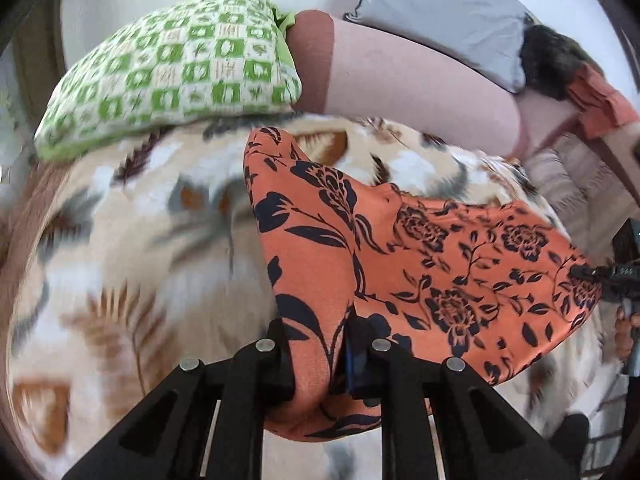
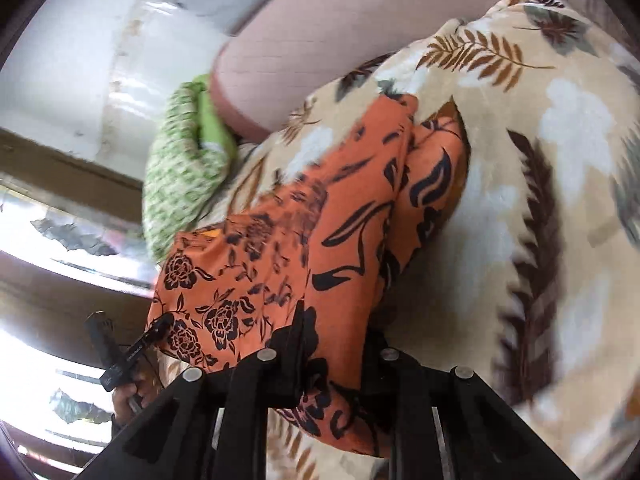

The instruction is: Fold small clothes

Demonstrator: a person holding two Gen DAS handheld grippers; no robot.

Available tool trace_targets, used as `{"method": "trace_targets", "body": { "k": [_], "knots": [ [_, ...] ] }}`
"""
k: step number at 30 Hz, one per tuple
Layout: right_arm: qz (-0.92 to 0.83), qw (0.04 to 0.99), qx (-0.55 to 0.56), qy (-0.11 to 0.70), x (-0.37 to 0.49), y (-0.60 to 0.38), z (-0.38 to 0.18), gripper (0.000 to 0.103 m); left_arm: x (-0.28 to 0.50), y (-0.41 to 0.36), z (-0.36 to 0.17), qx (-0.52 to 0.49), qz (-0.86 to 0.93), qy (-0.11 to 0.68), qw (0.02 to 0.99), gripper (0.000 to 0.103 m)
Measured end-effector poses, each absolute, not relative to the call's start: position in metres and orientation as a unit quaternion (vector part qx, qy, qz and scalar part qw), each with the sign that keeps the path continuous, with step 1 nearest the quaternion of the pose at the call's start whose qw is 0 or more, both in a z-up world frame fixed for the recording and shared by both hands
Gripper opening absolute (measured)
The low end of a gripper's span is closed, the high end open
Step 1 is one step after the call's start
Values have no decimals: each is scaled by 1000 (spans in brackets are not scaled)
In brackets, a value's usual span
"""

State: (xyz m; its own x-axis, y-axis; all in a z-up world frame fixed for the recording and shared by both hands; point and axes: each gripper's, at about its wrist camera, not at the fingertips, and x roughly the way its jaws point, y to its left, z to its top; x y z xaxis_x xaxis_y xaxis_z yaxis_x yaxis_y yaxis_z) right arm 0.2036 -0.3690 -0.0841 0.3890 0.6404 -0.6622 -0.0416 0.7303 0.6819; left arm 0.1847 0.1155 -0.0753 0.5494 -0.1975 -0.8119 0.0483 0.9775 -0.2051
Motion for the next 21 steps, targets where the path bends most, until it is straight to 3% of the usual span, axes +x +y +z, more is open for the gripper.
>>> {"method": "trace_targets", "body": {
  "k": [3, 6, 9, 13, 20, 21],
  "knots": [
    [202, 764, 301, 534, 141, -374, -119, 25, 133, 113, -105, -78, -78, 496, 861, 23],
    [144, 741, 278, 594, 111, -382, -175, 59, 109, 124, -151, -67, -37, 535, 841, 33],
    [139, 767, 301, 549, 100, -397, -157, 58, 100, 142, -135, -88, -5, 499, 862, 37],
    [140, 814, 262, 499, 114, -391, -113, 63, 93, 130, -95, -70, -8, 430, 900, 58],
    [112, 827, 214, 508, 153, -387, -128, 63, 98, 72, -116, -47, -61, 446, 892, 58],
    [113, 825, 210, 513, 156, -383, -131, 55, 98, 66, -121, -44, -65, 450, 890, 58]
  ]
}}
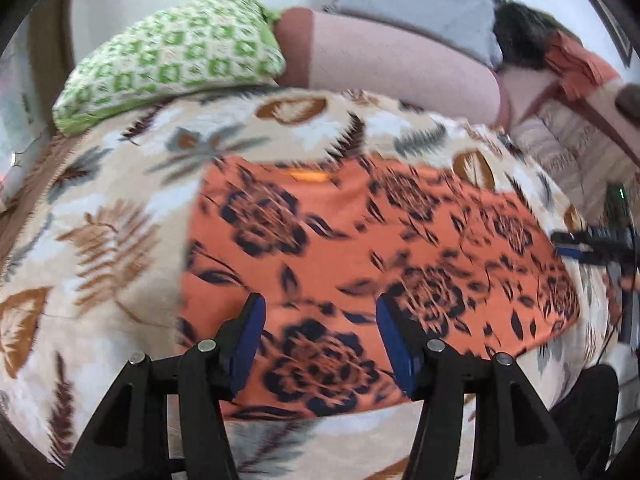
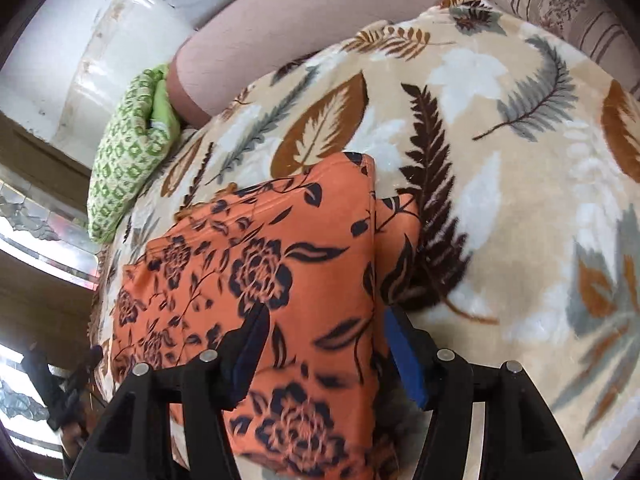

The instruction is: Fold small clothes

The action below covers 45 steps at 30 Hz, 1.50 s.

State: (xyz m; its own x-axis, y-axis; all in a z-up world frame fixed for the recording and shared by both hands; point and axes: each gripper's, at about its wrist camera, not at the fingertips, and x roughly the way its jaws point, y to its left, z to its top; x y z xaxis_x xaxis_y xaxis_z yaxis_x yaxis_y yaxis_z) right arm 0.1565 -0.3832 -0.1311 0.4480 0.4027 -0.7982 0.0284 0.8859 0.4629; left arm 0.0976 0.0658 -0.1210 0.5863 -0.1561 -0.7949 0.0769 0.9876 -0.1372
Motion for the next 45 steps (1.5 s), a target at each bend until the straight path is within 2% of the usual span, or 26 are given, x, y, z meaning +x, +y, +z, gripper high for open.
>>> {"method": "trace_targets", "body": {
  "k": [1, 3, 4, 6, 9, 11, 12, 15, 17, 18, 19, 20, 26, 28, 29, 30, 31, 32, 34, 35, 36, 37, 38, 41, 43, 45],
  "knots": [
    [117, 821, 201, 521, 159, -379, -137, 37, 97, 61, -125, -40, -70, 452, 889, 58],
    [112, 812, 185, 543, 162, -375, -145, 27, 94, 54, -132, -28, -73, 457, 886, 58],
    [113, 811, 188, 543, 162, -376, -144, 14, 94, 52, -136, -22, -70, 459, 886, 58],
    [113, 817, 206, 527, 155, -382, -131, 6, 97, 52, -141, -15, -61, 465, 883, 58],
    [94, 828, 219, 507, 132, -398, -110, 5, 93, 59, -140, -22, -55, 464, 884, 58],
    [45, 833, 207, 512, 121, -411, -119, 4, 92, 64, -141, -25, -55, 465, 883, 58],
    [42, 821, 225, 522, 119, -419, -131, 9, 93, 65, -142, -25, -52, 467, 882, 58],
    [88, 788, 326, 516, 103, -434, -147, 9, 87, 74, -134, -34, -45, 455, 889, 58],
    [111, 803, 322, 489, 85, -430, -136, 21, 79, 85, -127, -50, -42, 443, 894, 58],
    [114, 803, 315, 493, 78, -428, -135, 42, 75, 91, -125, -57, -39, 439, 896, 59],
    [116, 804, 306, 497, 70, -424, -135, 74, 70, 99, -125, -70, -35, 437, 896, 62],
    [117, 811, 293, 493, 62, -420, -134, 81, 66, 105, -126, -79, -29, 437, 896, 63],
    [134, 832, 234, 485, 57, -401, -125, 82, 53, 136, -141, -105, 10, 442, 891, 63],
    [136, 831, 210, 497, 63, -393, -130, 75, 52, 144, -146, -113, 22, 445, 888, 63],
    [143, 823, 202, 512, 69, -382, -137, 65, 52, 146, -148, -120, 23, 448, 886, 63],
    [140, 817, 194, 525, 71, -379, -141, 36, 53, 149, -149, -127, 21, 449, 884, 63],
    [129, 818, 183, 530, 72, -377, -143, 26, 54, 153, -151, -132, 24, 449, 883, 63],
    [130, 818, 185, 530, 71, -378, -143, 24, 55, 155, -152, -136, 27, 448, 883, 63],
    [131, 819, 192, 525, 68, -382, -136, 12, 62, 159, -157, -148, 23, 458, 876, 63],
    [131, 820, 194, 522, 66, -383, -133, 10, 65, 159, -159, -149, 22, 463, 873, 63],
    [134, 821, 195, 520, 64, -383, -128, 10, 67, 158, -160, -148, 18, 466, 872, 58],
    [136, 822, 192, 518, 61, -381, -123, 10, 70, 156, -161, -144, 6, 469, 871, 40],
    [137, 823, 190, 517, 57, -380, -119, 10, 72, 154, -161, -140, 0, 474, 869, 33],
    [127, 816, 201, 526, 48, -380, -132, 9, 75, 153, -165, -135, 4, 479, 868, 32],
    [106, 798, 222, 551, 45, -387, -161, 9, 76, 155, -167, -138, 7, 483, 865, 36],
    [122, 798, 247, 536, 43, -391, -158, 12, 74, 156, -161, -132, 8, 478, 868, 37]
  ]
}}
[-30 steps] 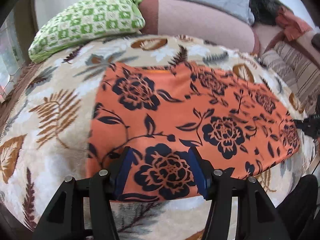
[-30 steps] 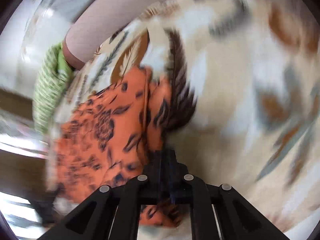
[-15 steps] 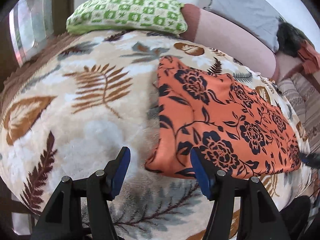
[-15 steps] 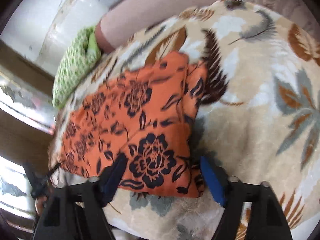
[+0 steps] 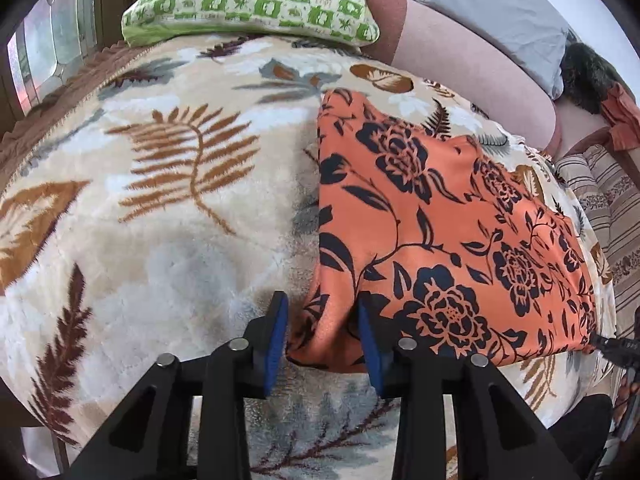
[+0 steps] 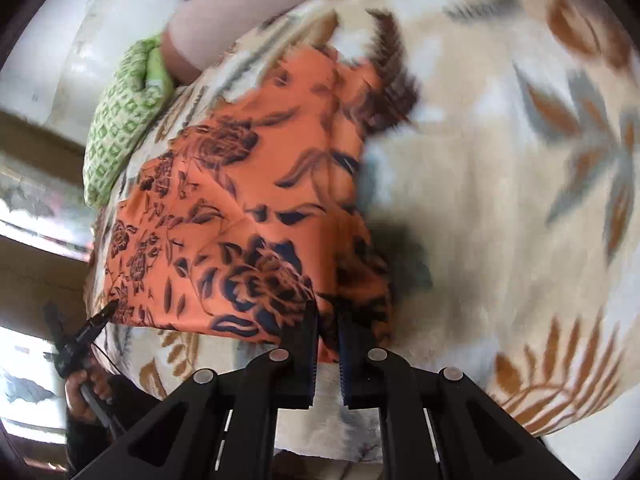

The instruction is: Fold small clothes

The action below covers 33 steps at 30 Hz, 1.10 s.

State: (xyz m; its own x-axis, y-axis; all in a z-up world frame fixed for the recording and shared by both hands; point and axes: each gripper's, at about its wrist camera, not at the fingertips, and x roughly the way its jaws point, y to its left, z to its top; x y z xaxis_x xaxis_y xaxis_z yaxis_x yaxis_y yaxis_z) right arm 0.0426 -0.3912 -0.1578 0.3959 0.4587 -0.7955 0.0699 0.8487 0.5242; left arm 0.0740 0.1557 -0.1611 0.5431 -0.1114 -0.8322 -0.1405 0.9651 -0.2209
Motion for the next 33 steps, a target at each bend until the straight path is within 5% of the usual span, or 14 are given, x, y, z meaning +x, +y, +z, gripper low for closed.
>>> {"method": "trace_targets", "body": {
  "k": [5, 8, 9, 10, 14, 15, 16, 21, 27, 32, 33],
  "knots": [
    [127, 830, 218, 498, 62, -395, -113, 15, 69, 148, -127, -113, 7, 435, 893, 53],
    [131, 836, 209, 490, 96, -390, -107, 50, 72, 133, -117, -122, -26, 421, 898, 55],
    [132, 839, 203, 488, 111, -387, -109, 71, 73, 126, -118, -121, -37, 419, 899, 56],
    [133, 837, 199, 491, 123, -384, -112, 75, 75, 116, -121, -108, -44, 422, 899, 56],
    [130, 835, 181, 503, 157, -372, -126, 72, 84, 84, -139, -73, -71, 441, 892, 56],
    [134, 827, 196, 510, 163, -373, -131, 55, 85, 78, -143, -64, -72, 446, 890, 56],
    [141, 808, 219, 528, 171, -374, -138, 4, 88, 73, -149, -56, -69, 454, 887, 56],
    [84, 856, 220, 461, 139, -394, -108, 5, 87, 74, -153, -60, -67, 451, 888, 56],
    [69, 826, 258, 496, 144, -406, -149, 10, 94, 78, -152, -58, -66, 457, 885, 56],
    [68, 856, 228, 458, 151, -404, -113, 24, 98, 74, -148, -29, -66, 449, 891, 63],
    [69, 857, 227, 457, 157, -403, -110, 34, 103, 73, -156, -26, -65, 461, 884, 63]
  ]
}}
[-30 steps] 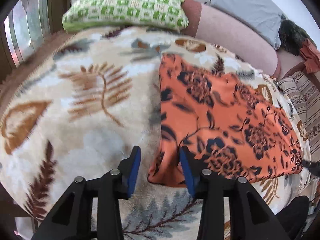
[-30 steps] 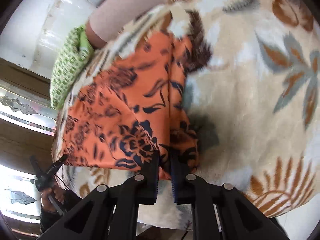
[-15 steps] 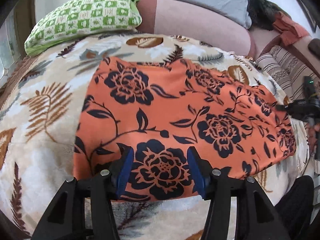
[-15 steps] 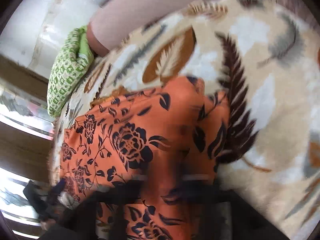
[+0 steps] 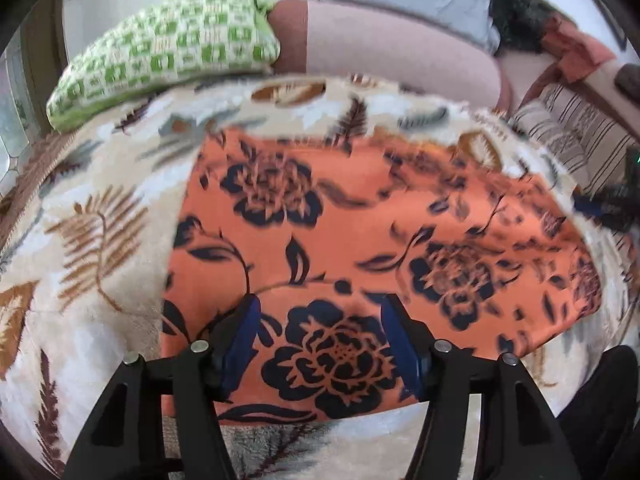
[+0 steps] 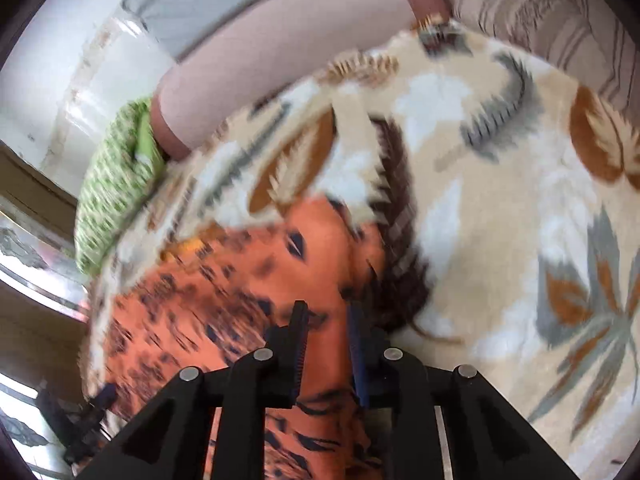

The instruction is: Fold small clothes

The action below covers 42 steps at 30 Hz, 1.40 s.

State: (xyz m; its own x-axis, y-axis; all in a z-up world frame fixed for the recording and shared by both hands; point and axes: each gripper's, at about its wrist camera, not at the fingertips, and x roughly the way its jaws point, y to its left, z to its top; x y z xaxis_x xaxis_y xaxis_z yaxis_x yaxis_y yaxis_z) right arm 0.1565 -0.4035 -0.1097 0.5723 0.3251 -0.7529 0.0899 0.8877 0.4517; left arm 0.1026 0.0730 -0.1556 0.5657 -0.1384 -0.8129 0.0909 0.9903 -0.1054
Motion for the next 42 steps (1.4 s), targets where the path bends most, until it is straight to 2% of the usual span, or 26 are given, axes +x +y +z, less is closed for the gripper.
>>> {"method": "trace_targets", "body": {
  "k": [1, 2, 3, 5, 6, 7, 11, 15, 18, 23, 26, 28, 29, 30, 31, 32, 34, 37, 39, 40, 41, 42],
  "knots": [
    [67, 857, 221, 461, 164, -400, -109, 64, 107, 71, -165, -17, -63, 476, 877, 63],
    [62, 856, 210, 468, 175, -396, -113, 80, 109, 68, -169, -6, -59, 477, 877, 63],
    [56, 856, 197, 474, 183, -392, -117, 87, 108, 64, -170, 10, -55, 472, 880, 63],
    [65, 852, 177, 489, 199, -385, -126, 82, 107, 60, -166, 13, -57, 471, 880, 64],
    [66, 853, 173, 487, 201, -385, -127, 52, 106, 61, -164, 9, -59, 471, 880, 64],
    [61, 851, 168, 493, 205, -382, -127, 2, 104, 62, -158, 3, -61, 465, 883, 64],
    [29, 867, 134, 480, 205, -380, -121, 3, 93, 60, -135, -12, -81, 414, 906, 66],
    [-11, 838, 181, 514, 209, -403, -156, 6, 115, 55, -177, 4, -51, 486, 872, 68],
    [-26, 855, 174, 487, 196, -397, -128, 6, 109, 47, -172, 29, -49, 466, 883, 69],
    [53, 876, 177, 446, 174, -369, -84, 6, 98, 62, -148, -28, -55, 431, 900, 69],
    [154, 837, 193, 488, 179, -347, -108, 6, 103, 74, -145, -29, -47, 427, 903, 69],
    [91, 819, 169, 541, 191, -355, -144, 7, 120, 86, -155, -29, -19, 453, 891, 69],
    [54, 811, 192, 550, 195, -371, -160, 6, 127, 92, -160, -28, -11, 467, 884, 69],
    [46, 807, 237, 539, 194, -384, -163, 1, 131, 96, -163, -28, -5, 475, 879, 65],
    [23, 813, 246, 527, 191, -387, -155, 8, 136, 98, -160, -26, 3, 476, 879, 63],
    [14, 830, 215, 515, 191, -378, -141, 10, 138, 98, -151, -19, 16, 465, 885, 63],
    [60, 849, 155, 501, 195, -347, -114, 10, 143, 94, -130, -13, 12, 430, 902, 64],
    [179, 825, 163, 510, 205, -305, -103, 10, 163, 87, -118, -27, -32, 418, 908, 67],
    [253, 781, 176, 543, 218, -279, -119, 12, 181, 85, -129, -16, -16, 437, 899, 67],
    [255, 768, 162, 565, 225, -270, -134, 13, 197, 87, -147, -10, 4, 473, 881, 67],
    [206, 773, 132, 586, 235, -273, -152, 13, 205, 93, -160, -14, 16, 500, 866, 67],
    [173, 775, 148, 590, 245, -285, -166, 9, 209, 101, -169, -25, 25, 513, 858, 69]
  ]
}}
